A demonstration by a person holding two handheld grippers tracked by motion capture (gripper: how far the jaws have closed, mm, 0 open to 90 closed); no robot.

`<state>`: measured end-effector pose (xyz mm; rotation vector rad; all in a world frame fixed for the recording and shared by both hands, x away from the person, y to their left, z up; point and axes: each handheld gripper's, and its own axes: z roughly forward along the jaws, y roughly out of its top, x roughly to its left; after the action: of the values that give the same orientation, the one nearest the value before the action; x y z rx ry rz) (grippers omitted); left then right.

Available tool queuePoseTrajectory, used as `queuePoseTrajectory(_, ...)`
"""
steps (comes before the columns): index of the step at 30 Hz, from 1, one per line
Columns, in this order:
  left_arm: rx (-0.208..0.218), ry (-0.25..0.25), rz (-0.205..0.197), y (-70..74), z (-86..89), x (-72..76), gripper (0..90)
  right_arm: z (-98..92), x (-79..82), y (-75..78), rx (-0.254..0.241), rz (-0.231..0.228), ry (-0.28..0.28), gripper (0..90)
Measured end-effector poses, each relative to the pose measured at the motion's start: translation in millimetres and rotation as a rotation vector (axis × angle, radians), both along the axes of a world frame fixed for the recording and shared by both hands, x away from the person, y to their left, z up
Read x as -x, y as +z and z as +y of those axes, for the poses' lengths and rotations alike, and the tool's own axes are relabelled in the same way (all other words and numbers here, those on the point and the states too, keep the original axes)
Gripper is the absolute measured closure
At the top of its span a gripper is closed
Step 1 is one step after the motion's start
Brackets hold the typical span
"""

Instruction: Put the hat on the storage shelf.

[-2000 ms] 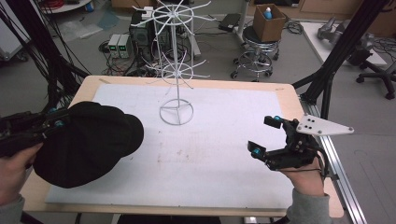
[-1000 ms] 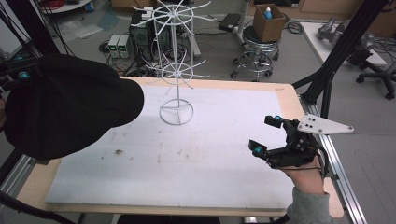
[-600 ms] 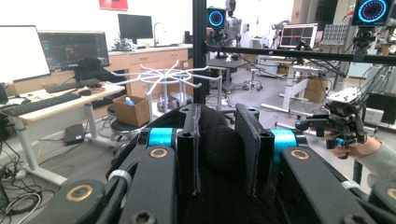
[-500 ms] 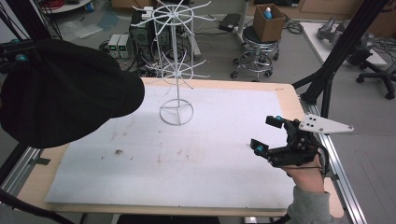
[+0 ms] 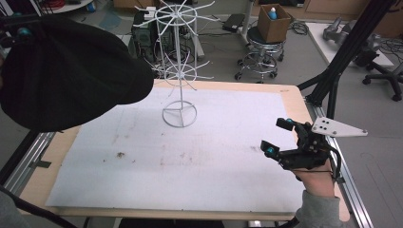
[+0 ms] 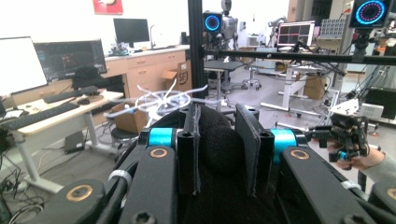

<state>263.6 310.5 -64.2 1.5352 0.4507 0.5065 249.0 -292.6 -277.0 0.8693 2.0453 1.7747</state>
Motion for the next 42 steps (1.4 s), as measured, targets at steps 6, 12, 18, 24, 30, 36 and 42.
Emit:
queuePoseTrajectory(6,0.027,-0.023,-0.015,16.4,-3.6,-6.2,71.1,-1.8,-0.7,-2.0,0.000,0.009,-0.006,0.7)
queuePoseTrajectory(12,0.069,-0.047,-0.028,29.8,-5.1,-10.5,71.1,-1.9,-1.3,-4.4,0.003,0.019,-0.006,0.7)
queuePoseTrajectory(18,0.075,-0.046,-0.044,45.2,-8.7,-14.0,71.1,-3.0,-1.5,-6.4,0.005,0.027,-0.008,0.7)
queuePoseTrajectory(24,0.081,-0.059,-0.064,56.2,-14.1,-16.8,71.1,-4.3,-3.7,-9.4,0.001,0.041,-0.014,0.7)
queuePoseTrajectory(30,0.093,-0.048,-0.073,62.0,-16.3,-20.3,71.1,-6.5,-6.0,-11.8,0.002,0.047,-0.017,0.7)
queuePoseTrajectory(36,0.107,-0.052,-0.082,63.9,-19.8,-34.4,71.1,-6.9,-6.8,-14.0,0.006,0.062,-0.018,0.7)
queuePoseTrajectory(42,0.106,-0.056,-0.081,63.5,-28.3,-53.2,71.1,-9.8,-8.2,-17.2,0.010,0.069,-0.030,0.7)
